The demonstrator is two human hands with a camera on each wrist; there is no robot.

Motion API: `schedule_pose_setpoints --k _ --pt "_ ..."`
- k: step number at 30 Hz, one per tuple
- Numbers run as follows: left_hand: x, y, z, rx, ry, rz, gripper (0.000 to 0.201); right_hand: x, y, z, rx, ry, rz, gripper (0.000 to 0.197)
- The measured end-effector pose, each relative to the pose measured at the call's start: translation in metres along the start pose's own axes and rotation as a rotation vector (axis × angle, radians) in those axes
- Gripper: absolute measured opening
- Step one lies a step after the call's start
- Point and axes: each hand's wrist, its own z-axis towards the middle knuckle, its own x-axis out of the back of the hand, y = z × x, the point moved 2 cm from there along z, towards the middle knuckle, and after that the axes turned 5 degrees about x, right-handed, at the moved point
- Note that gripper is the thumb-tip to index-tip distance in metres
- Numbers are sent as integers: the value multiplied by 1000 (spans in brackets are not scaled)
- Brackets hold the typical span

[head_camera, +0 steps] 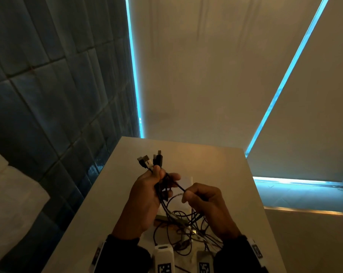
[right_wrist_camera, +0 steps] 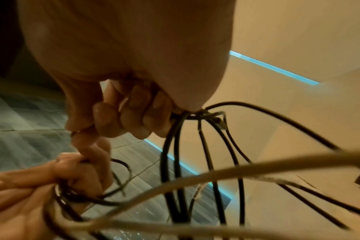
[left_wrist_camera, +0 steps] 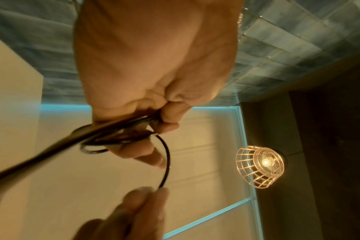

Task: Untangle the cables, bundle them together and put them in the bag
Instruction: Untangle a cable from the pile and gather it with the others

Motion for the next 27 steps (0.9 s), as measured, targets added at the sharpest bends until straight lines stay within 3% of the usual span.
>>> schedule_pose_setpoints --k 10,18,22,27 --pt "-6 6 -5 -127 -65 -288 26 12 45 -7 -69 10 -71 28" --pt "-2 14 -9 -178 -91 -305 26 21 82 -17 -114 51 -165 37" --pt "3 25 -11 -194 -106 -336 26 31 109 -33 -214 95 -184 46" --pt "3 23 -12 -175 -108 -324 26 25 119 -36 -263 89 -168 40"
